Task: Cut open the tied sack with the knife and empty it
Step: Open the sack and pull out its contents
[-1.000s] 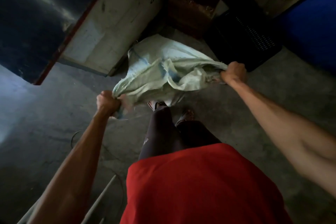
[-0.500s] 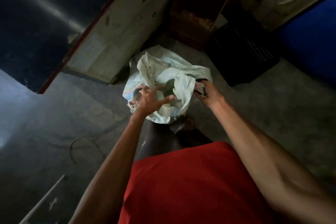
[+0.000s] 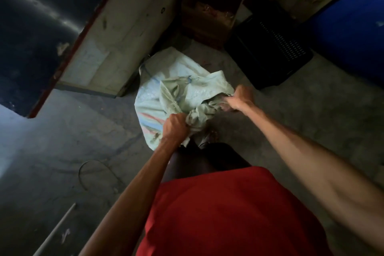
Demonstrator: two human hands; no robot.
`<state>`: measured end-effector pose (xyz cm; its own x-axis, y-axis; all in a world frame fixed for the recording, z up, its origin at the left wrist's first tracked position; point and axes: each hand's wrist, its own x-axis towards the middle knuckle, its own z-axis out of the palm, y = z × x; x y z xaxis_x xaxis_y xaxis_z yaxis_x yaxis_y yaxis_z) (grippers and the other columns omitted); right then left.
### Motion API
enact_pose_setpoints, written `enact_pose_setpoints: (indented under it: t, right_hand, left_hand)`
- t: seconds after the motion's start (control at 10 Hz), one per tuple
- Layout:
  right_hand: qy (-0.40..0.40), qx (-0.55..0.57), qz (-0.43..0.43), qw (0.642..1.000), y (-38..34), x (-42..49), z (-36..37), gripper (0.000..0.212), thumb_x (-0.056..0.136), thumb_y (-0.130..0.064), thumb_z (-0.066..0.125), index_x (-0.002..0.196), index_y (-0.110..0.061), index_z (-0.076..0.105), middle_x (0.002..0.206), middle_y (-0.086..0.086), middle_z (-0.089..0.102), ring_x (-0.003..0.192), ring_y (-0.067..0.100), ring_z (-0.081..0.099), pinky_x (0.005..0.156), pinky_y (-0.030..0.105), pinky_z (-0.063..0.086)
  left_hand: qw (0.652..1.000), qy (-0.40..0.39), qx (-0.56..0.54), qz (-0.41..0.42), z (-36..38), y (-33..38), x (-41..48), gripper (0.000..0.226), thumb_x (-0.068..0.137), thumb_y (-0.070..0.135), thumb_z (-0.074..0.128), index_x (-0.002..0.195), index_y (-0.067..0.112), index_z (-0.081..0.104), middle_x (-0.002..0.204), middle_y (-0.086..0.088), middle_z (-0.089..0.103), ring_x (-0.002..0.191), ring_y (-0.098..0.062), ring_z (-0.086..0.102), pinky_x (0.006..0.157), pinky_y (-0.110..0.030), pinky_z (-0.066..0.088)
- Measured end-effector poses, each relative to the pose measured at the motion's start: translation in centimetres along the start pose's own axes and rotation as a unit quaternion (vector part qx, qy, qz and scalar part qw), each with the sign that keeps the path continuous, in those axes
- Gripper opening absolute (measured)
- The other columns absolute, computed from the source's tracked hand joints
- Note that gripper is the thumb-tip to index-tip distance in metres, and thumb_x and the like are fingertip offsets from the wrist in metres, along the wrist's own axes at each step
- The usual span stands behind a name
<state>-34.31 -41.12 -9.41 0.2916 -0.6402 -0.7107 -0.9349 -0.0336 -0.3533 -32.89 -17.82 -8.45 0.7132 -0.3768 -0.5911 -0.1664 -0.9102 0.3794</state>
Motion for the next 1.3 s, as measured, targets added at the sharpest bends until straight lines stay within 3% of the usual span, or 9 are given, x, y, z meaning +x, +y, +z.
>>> enact_pose_setpoints:
  t: [0.3, 0.5, 0.6, 0.7, 0.9, 1.0, 1.1, 1.2, 1.3]
  right_hand:
    - [0.082, -0.181, -0.104, 0.975, -3.1, 2.7, -5.1, 0.038, 0.077, -0.02, 0.072, 0.109, 0.0, 0.07, 0.112, 0.021, 0.071, 0.106, 0.035, 0.069, 0.084, 0.035, 0.057]
    - [0.097, 0.066, -0.03, 0.993, -1.3, 2.1, -5.3, 0.045, 0.076, -0.021, 0.077, 0.116, -0.001, 0.069, 0.11, 0.017, 0.073, 0.103, 0.029, 0.07, 0.081, 0.03, 0.057]
    - [-0.009, 0.354, 0.083, 0.931, -0.6, -0.6, -3.4, 0.047, 0.069, -0.026, 0.086, 0.109, -0.014, 0.064, 0.099, 0.008, 0.075, 0.094, 0.025, 0.069, 0.09, 0.034, 0.054]
    - [-0.146, 0.363, 0.188, 0.901, -0.5, -4.0, 0.4, 0.07, 0.068, -0.051, 0.084, 0.122, -0.014, 0.059, 0.119, 0.006, 0.065, 0.117, 0.027, 0.06, 0.108, 0.048, 0.043]
    - [-0.148, 0.282, 0.194, 0.928, -0.7, -6.8, 8.6, 0.024, 0.103, -0.013, 0.044, 0.12, -0.004, 0.058, 0.143, 0.015, 0.052, 0.133, 0.027, 0.05, 0.092, 0.013, 0.048]
    - [-0.052, 0.137, 0.159, 0.976, 0.4, -6.5, 9.0, 0.042, 0.107, -0.014, 0.031, 0.147, -0.001, 0.038, 0.154, 0.014, 0.04, 0.144, 0.026, 0.036, 0.112, 0.027, 0.036]
    - [-0.025, 0.32, 0.172, 0.932, 1.8, -7.5, 6.4, 0.044, 0.105, -0.021, 0.031, 0.145, -0.007, 0.043, 0.143, 0.015, 0.05, 0.132, 0.028, 0.05, 0.082, 0.024, 0.047]
    - [-0.003, 0.355, 0.172, 0.919, 2.6, -7.1, 5.6, 0.023, 0.098, -0.019, 0.043, 0.112, -0.01, 0.059, 0.107, 0.009, 0.055, 0.097, 0.02, 0.053, 0.06, 0.022, 0.041]
    - [0.013, 0.378, 0.117, 0.918, 1.7, -7.1, 5.5, 0.019, 0.09, -0.022, 0.058, 0.097, -0.006, 0.068, 0.095, 0.011, 0.064, 0.088, 0.021, 0.06, 0.072, 0.036, 0.051]
  left_hand:
    - [0.993, 0.028, 0.099, 0.06, -1.5, 0.0, -0.9, 0.037, 0.099, 0.032, 0.053, 0.134, 0.02, 0.057, 0.102, -0.026, 0.072, 0.095, -0.049, 0.069, 0.074, -0.048, 0.053]
    - [0.99, -0.084, -0.107, 0.032, -1.1, -1.4, -1.0, 0.054, 0.09, 0.02, 0.069, 0.132, 0.008, 0.037, 0.105, -0.018, 0.066, 0.101, -0.039, 0.067, 0.08, -0.037, 0.048]
    - [0.903, -0.132, -0.397, -0.098, -0.7, -1.8, -1.2, 0.092, 0.088, 0.023, 0.077, 0.15, 0.021, 0.009, 0.133, -0.01, 0.058, 0.111, -0.022, 0.063, 0.093, -0.033, 0.05]
    - [0.873, -0.109, -0.456, -0.137, -0.2, -2.2, -0.6, 0.07, 0.105, 0.038, 0.049, 0.162, 0.026, 0.011, 0.165, -0.005, 0.027, 0.151, -0.026, 0.031, 0.121, -0.042, 0.032]
    - [0.89, -0.084, -0.308, -0.326, -0.4, -3.1, 1.1, 0.076, 0.084, 0.05, 0.074, 0.141, 0.002, 0.055, 0.133, -0.016, 0.067, 0.119, -0.031, 0.065, 0.102, -0.038, 0.053]
    - [0.841, 0.079, -0.362, -0.395, -2.0, -5.1, 2.6, 0.06, 0.086, 0.039, 0.074, 0.131, 0.001, 0.065, 0.128, -0.019, 0.069, 0.118, -0.033, 0.067, 0.101, -0.044, 0.056]
    - [0.696, 0.127, -0.593, -0.386, -5.0, -7.6, 5.6, 0.057, 0.094, 0.021, 0.067, 0.145, 0.0, 0.052, 0.108, -0.014, 0.069, 0.102, -0.026, 0.069, 0.078, -0.029, 0.062]
    - [0.694, 0.12, -0.599, -0.38, -7.4, -9.3, 8.3, 0.055, 0.09, 0.007, 0.06, 0.143, 0.008, 0.045, 0.071, -0.003, 0.045, 0.06, -0.014, 0.056, 0.037, -0.018, 0.048]
    - [0.826, 0.07, -0.468, -0.307, -8.4, -9.1, 10.7, 0.053, 0.086, 0.019, 0.066, 0.136, 0.012, 0.051, 0.085, -0.004, 0.06, 0.08, -0.025, 0.07, 0.066, -0.037, 0.063]
